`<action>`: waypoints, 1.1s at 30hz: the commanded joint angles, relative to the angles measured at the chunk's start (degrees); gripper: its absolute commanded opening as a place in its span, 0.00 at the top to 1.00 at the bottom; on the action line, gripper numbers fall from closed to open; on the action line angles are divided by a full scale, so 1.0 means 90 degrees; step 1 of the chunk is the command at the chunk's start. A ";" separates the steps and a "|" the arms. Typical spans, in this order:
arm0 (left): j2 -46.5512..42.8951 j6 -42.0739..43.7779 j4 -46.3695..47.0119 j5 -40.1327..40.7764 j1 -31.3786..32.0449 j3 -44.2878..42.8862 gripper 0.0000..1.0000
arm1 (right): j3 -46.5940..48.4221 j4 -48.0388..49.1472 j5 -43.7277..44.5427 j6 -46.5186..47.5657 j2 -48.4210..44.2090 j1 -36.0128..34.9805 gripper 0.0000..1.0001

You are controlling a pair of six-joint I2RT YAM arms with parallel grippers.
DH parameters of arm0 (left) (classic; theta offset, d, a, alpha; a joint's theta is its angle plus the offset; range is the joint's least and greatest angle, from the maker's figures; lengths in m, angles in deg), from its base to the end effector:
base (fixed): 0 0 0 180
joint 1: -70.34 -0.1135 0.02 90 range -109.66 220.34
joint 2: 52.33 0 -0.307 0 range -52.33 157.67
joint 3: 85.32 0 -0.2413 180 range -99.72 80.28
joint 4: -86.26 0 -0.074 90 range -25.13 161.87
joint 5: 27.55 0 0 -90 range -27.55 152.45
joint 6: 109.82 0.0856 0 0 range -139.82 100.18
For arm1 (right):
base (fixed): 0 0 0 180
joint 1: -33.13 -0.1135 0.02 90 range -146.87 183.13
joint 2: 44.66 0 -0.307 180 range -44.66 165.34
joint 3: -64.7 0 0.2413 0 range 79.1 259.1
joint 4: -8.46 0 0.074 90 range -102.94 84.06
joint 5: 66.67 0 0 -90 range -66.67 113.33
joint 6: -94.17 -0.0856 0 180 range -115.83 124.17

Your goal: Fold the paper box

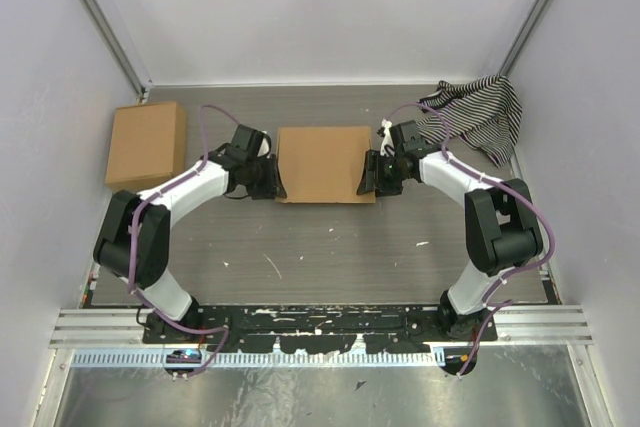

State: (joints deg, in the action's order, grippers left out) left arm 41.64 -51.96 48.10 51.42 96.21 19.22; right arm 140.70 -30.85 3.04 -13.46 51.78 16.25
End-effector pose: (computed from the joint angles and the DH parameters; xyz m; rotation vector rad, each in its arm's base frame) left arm 0.3140 -0.1705 0.2111 -0.0687 2.6586 -0.6104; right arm 0.3342 0.1324 0.2010 -0.1114 2.6645 0.6687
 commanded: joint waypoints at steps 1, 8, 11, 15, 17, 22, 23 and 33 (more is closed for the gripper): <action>-0.0014 0.0162 -0.0287 0.0212 -0.0003 -0.0305 0.59 | 0.0205 0.0116 -0.0147 0.0103 -0.0018 0.0017 0.42; -0.0187 0.0178 -0.0262 0.0279 -0.0012 -0.0338 0.59 | 0.0219 0.0187 -0.0193 0.0055 -0.0024 0.0018 0.42; -0.0023 0.0160 -0.0249 0.0171 -0.0007 -0.0460 0.59 | 0.0209 0.0189 -0.0208 0.0064 -0.0018 0.0019 0.42; 0.0158 0.0114 -0.0142 0.0094 -0.0004 -0.0476 0.59 | 0.0117 0.0155 -0.0182 0.0105 -0.0120 0.0014 0.42; 0.0215 0.0114 -0.0143 0.0091 -0.0012 -0.0471 0.59 | 0.0067 0.0127 -0.0141 0.0122 -0.0185 0.0008 0.41; 0.0289 0.0124 -0.0109 0.0134 0.0002 -0.0380 0.59 | -0.0018 0.0063 0.0037 0.0169 -0.0290 0.0016 0.41; 0.0299 0.0128 -0.0112 0.0152 0.0000 -0.0367 0.59 | -0.0026 0.0054 0.0075 0.0171 -0.0300 0.0013 0.41; 0.0363 0.0134 -0.0037 0.0153 -0.0003 -0.0345 0.60 | -0.0289 0.0137 0.0136 0.0177 -0.0468 0.0001 0.41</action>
State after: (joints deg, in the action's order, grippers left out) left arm 44.09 -51.33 46.30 53.08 96.21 16.51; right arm 138.56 -30.91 3.85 -12.43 51.04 16.38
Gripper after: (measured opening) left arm 0.406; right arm 0.592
